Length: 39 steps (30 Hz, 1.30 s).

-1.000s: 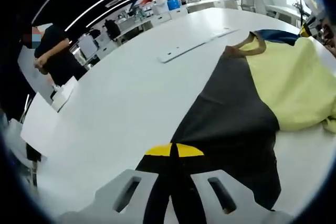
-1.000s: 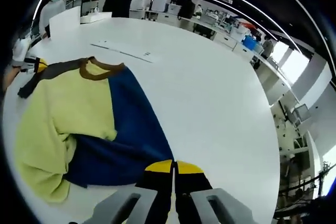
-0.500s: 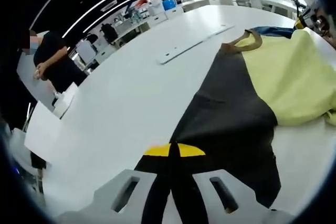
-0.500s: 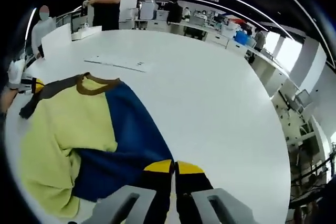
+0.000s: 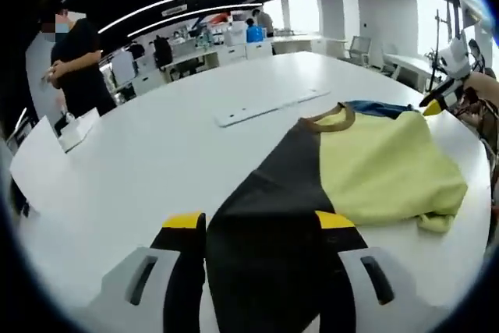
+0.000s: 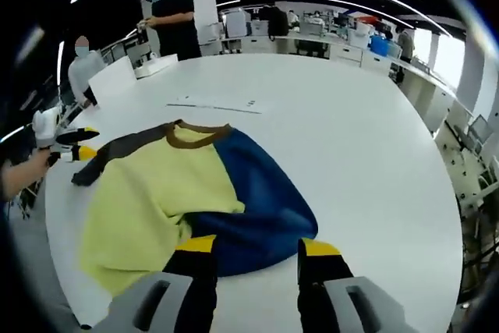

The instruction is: Fold the garment on the visible template until the final outline fits inside the template.

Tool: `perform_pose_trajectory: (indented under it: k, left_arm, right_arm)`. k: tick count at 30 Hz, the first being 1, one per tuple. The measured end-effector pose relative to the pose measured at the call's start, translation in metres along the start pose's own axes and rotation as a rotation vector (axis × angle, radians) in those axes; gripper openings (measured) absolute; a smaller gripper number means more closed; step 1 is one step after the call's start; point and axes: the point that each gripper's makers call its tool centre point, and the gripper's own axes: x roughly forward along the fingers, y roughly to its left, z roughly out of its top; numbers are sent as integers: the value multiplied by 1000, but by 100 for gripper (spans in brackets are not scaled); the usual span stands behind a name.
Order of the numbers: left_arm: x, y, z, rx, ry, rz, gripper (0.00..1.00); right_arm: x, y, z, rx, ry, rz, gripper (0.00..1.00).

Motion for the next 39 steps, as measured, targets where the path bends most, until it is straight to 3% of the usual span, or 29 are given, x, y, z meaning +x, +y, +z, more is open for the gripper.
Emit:
perform_pose_trajectory:
  k: [4,7,16,28,36,39]
  left_arm:
    - [-11,-18,-2,13,-13,-45,56]
    - [-20,-34,-1,8,-30,-92,57]
    - [-32,-88,-3,15,-41,-229,54]
    - [-24,-150,-14,11,-23,-354,42]
    - [-13,-183,-23,20,6,-406,29]
    - [-10,-186,-25,29,13,-405,28]
  right_arm:
    - [-2,12,-2,-71,-15,10,42]
    - [-2,15,-11,-132,18,7,43]
    - [0,32,-35,-169,74,51,42]
    - [12,36,-43,-240,74,75,20]
    - [17,37,-48,-265,80,81,13]
    - [17,37,-48,-280,81,78,12]
